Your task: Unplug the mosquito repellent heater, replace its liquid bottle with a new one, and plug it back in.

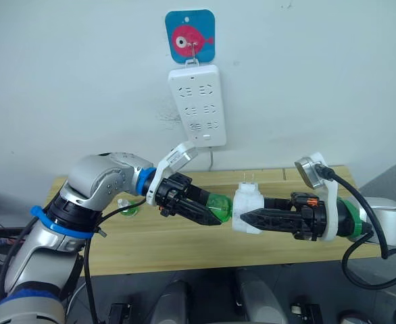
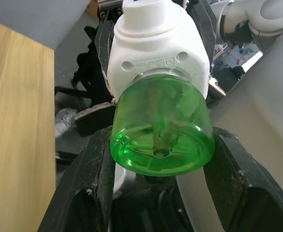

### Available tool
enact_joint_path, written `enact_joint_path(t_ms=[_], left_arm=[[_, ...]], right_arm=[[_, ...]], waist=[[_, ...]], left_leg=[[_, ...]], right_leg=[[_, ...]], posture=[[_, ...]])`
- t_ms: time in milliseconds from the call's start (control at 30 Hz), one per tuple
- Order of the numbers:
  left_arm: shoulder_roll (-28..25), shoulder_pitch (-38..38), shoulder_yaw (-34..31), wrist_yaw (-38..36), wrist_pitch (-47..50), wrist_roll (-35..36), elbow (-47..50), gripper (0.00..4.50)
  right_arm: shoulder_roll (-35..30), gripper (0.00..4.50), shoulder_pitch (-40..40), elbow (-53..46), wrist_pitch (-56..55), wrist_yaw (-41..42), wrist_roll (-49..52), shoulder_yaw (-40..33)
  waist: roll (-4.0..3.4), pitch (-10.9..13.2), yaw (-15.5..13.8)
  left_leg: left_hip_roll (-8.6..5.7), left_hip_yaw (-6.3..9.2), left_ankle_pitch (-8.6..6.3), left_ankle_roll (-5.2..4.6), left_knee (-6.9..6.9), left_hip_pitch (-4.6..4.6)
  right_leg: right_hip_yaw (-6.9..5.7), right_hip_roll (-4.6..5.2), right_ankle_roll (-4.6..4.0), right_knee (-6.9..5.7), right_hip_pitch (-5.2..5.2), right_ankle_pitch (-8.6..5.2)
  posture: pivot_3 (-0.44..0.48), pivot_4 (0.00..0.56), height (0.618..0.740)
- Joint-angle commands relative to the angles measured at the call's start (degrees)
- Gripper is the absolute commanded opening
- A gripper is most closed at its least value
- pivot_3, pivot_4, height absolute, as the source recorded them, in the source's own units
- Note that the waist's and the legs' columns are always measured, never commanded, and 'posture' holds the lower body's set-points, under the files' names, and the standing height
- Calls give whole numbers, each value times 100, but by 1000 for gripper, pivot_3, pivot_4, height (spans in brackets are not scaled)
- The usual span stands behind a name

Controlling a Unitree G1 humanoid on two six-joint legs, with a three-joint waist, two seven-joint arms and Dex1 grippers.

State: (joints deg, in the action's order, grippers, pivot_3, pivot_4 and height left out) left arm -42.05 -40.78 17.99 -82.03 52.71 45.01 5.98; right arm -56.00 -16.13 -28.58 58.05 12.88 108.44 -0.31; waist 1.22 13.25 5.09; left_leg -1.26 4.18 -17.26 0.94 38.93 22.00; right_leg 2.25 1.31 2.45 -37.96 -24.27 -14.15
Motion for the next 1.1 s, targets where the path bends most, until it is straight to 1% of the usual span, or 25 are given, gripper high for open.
enact_joint_path(t_ms=[33,133,200,267,333,400,467,567,767,867,1033,1067,1100], left_arm=[[-81,557,-291,17,-1316,-684,200,3585],[201,1249,-586,32,-3285,-1396,167,4491],[519,1671,-830,126,-4891,-1886,-72,4500],[828,1932,-1017,189,-6003,-2115,-277,4500],[1167,2089,-1186,257,-6884,-2161,-367,4500],[1399,2123,-1254,478,-7170,-2185,-310,4500],[1517,2110,-1240,624,-7243,-2188,-248,4500],[1643,2052,-1125,707,-7318,-2155,-203,4500],[1818,1833,-943,707,-7454,-2226,-423,4500],[1833,1790,-867,577,-7394,-2112,-399,3894],[1775,1763,-842,477,-7267,-2100,-395,2316],[1769,1723,-845,475,-7224,-2097,-408,2183],[1766,1678,-849,476,-7177,-2093,-419,2184]], right_arm=[[-75,2974,108,56,-94,-111,171,-189],[-80,2974,161,100,-113,-173,227,-243],[-81,2974,185,121,-112,-193,237,-267],[-70,2974,187,139,-113,-205,236,-271],[-65,2974,184,155,-106,-202,225,-271],[-66,2974,182,163,-96,-196,219,-269],[-77,2974,175,171,-69,-169,199,-265],[-65,2974,134,180,-53,-172,182,-225],[-66,2974,100,182,-37,-170,184,-208],[-64,2974,98,166,-46,-200,211,-197],[-76,2974,115,144,-55,-236,241,-204],[-75,2974,117,143,-57,-242,242,-206],[-74,2974,119,142,-58,-245,243,-209]], waist=[[0,0,1],[-1,0,-21],[-1,0,-42],[0,0,-57],[0,0,-65],[0,0,-71],[0,0,-83],[0,0,-78],[0,0,-64],[0,0,-46],[0,0,-36],[0,0,-36],[0,0,-36]], left_leg=[[0,-2,0,0,-1,-1],[0,-5,0,0,0,0],[0,-6,0,0,2,1],[-2,-9,0,0,2,1],[-2,-9,0,0,3,4],[-3,-10,0,-1,4,5],[-3,-8,-1,-1,5,4],[-3,-9,-1,-2,5,3],[-3,-8,-1,-2,7,1],[-3,-7,-1,-2,7,1],[-3,-7,-1,-2,7,0],[-3,-7,-1,-2,7,0],[-3,-6,-1,-2,7,0]], right_leg=[[4,1,-1,-1,-1,0],[7,4,-2,0,0,0],[7,7,-2,4,2,0],[8,12,-3,13,5,1],[8,12,-3,15,6,2],[8,13,-2,15,6,2],[6,13,-2,14,8,2],[6,10,-1,9,9,2],[4,6,-1,4,10,3],[3,5,-1,3,10,3],[4,2,-1,2,10,2],[4,2,-1,2,11,2],[3,2,-1,1,11,2]], posture=[[-176,211,740],[-175,212,740],[-175,212,740],[-175,212,740],[-168,211,740],[-166,211,740],[-162,211,740],[-162,211,740],[-161,212,740],[-167,213,740],[-169,214,740],[-169,214,740],[-169,214,740]])
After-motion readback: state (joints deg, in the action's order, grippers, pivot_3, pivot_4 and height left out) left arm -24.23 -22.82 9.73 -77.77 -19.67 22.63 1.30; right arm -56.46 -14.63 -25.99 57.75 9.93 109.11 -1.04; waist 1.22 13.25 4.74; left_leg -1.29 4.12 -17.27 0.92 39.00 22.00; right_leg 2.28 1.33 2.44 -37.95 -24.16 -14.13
